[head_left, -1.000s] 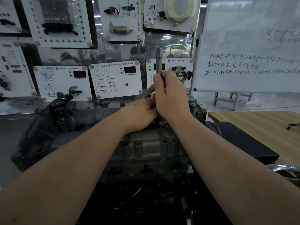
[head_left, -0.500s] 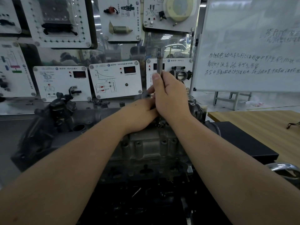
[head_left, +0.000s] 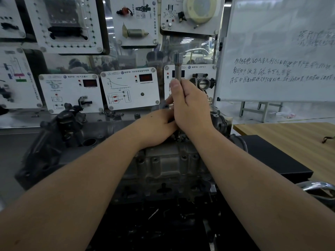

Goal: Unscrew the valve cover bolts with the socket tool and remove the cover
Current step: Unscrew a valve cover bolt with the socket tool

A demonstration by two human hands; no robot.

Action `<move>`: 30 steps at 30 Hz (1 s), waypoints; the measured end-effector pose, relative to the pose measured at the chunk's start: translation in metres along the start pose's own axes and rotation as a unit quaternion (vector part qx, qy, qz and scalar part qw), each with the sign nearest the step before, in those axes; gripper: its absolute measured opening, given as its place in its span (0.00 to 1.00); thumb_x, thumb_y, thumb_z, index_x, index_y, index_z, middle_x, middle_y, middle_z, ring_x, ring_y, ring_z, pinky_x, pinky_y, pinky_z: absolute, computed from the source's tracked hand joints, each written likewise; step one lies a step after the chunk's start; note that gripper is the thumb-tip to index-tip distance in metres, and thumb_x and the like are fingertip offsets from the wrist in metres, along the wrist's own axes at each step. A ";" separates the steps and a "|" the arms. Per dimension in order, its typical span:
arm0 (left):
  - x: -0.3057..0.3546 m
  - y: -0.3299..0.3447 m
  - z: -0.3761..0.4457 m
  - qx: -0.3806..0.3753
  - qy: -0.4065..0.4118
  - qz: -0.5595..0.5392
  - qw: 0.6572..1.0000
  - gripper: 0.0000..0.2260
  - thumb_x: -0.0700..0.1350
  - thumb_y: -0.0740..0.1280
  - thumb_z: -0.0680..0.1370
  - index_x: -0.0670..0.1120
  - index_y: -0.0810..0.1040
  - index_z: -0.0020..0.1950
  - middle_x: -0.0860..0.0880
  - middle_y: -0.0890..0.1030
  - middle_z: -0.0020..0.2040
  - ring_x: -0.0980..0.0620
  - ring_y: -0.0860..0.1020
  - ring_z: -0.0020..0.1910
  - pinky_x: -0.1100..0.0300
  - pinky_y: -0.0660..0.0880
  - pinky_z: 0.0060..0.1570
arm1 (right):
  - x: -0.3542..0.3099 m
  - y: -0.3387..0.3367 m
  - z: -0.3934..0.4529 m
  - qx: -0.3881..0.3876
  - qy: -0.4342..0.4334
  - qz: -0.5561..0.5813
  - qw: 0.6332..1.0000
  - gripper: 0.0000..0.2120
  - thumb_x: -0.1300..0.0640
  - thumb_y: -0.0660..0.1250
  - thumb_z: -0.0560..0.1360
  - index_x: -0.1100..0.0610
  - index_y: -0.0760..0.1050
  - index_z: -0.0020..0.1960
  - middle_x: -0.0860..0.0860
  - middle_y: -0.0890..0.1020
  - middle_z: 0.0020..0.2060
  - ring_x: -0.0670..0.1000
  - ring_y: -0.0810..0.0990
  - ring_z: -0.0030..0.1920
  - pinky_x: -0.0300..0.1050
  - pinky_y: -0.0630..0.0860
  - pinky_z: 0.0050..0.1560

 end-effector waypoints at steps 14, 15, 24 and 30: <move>0.001 -0.001 -0.002 0.004 0.004 -0.018 1.000 0.13 0.50 0.61 0.84 0.62 0.72 0.41 0.61 0.77 0.39 0.67 0.76 0.37 0.61 0.68 0.39 | -0.001 -0.001 0.000 0.000 -0.010 0.000 1.000 0.16 0.51 0.57 0.85 0.59 0.76 0.46 0.45 0.81 0.33 0.42 0.79 0.34 0.33 0.73 0.35; 0.001 -0.001 -0.002 0.003 0.009 -0.014 1.000 0.13 0.50 0.61 0.84 0.62 0.72 0.41 0.61 0.77 0.38 0.70 0.76 0.36 0.62 0.67 0.38 | -0.002 0.000 0.000 -0.005 -0.014 0.002 1.000 0.17 0.50 0.57 0.84 0.59 0.76 0.46 0.45 0.81 0.33 0.42 0.79 0.34 0.33 0.73 0.34; -0.001 0.001 0.000 0.009 0.007 0.019 1.000 0.11 0.52 0.60 0.84 0.62 0.70 0.42 0.60 0.77 0.41 0.62 0.76 0.40 0.62 0.72 0.42 | -0.004 -0.005 0.000 0.018 -0.018 -0.009 1.000 0.11 0.50 0.61 0.84 0.57 0.75 0.50 0.46 0.82 0.35 0.45 0.81 0.36 0.43 0.77 0.38; 0.000 0.001 -0.001 0.001 0.003 0.019 1.000 0.12 0.50 0.59 0.85 0.61 0.69 0.42 0.59 0.77 0.42 0.61 0.75 0.40 0.61 0.70 0.40 | -0.003 -0.003 -0.001 0.003 -0.016 0.000 1.000 0.15 0.49 0.57 0.85 0.58 0.76 0.49 0.47 0.81 0.33 0.46 0.80 0.35 0.47 0.77 0.38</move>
Point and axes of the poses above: each hand's wrist, its own z-axis towards the middle knuckle, its own y-axis out of the palm, x = y × z, the point moved 7 cm from there along z, towards the middle knuckle
